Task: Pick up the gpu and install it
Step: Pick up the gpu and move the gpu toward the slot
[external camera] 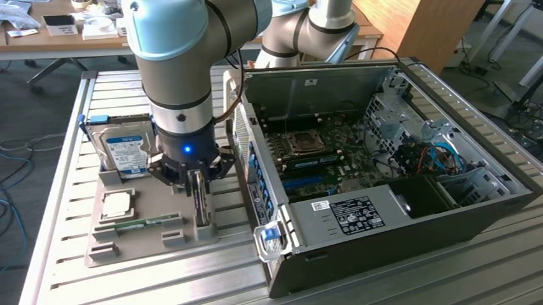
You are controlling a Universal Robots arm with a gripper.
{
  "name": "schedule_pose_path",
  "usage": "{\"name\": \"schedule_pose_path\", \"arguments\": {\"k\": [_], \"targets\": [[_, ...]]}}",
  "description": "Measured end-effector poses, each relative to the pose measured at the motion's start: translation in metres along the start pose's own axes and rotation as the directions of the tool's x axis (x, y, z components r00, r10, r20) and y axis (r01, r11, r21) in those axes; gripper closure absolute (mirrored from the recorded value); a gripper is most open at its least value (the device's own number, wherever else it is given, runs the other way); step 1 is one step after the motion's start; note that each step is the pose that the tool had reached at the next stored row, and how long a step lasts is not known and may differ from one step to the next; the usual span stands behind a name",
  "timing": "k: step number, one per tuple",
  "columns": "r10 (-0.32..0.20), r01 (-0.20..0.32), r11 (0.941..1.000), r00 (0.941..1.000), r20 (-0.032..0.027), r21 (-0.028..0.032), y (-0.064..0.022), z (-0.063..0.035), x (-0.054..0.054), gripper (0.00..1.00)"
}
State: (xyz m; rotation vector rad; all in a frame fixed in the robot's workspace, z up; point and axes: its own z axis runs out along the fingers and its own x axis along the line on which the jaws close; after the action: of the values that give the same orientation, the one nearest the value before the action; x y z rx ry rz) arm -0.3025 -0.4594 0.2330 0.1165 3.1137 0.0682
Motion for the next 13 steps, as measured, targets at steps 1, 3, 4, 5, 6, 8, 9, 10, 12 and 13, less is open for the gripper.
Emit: {"name": "schedule_pose_path", "arguments": {"k": [1,3,4,5,6,8,9,10,12,13], "targets": [[0.0,0.0,1.0,1.0,0.0,0.0,0.0,0.0,0.0,0.61],[0.0,0.0,1.0,1.0,0.0,0.0,0.0,0.0,0.0,0.61],[0.0,0.0,1.0,1.0,0.0,0.0,0.0,0.0,0.0,0.61],[0.0,0.0,1.0,1.0,0.0,0.0,0.0,0.0,0.0,0.62],[0.0,0.0,1.0,1.0,0.0,0.0,0.0,0.0,0.0,0.69],[0.0,0.0,1.0,1.0,-0.0001,0.0,0.0,0.0,0.0,0.73],[0.0,0.0,1.0,1.0,0.0,0.0,0.0,0.0,0.0,0.73],[0.0,0.0,1.0,1.0,0.0,0.0,0.0,0.0,0.0,0.73],[0.0,0.0,1.0,1.0,0.0,0.0,0.0,0.0,0.0,0.73],[0.0,0.0,1.0,1.0,0.0,0.0,0.0,0.0,0.0,0.73]]}}
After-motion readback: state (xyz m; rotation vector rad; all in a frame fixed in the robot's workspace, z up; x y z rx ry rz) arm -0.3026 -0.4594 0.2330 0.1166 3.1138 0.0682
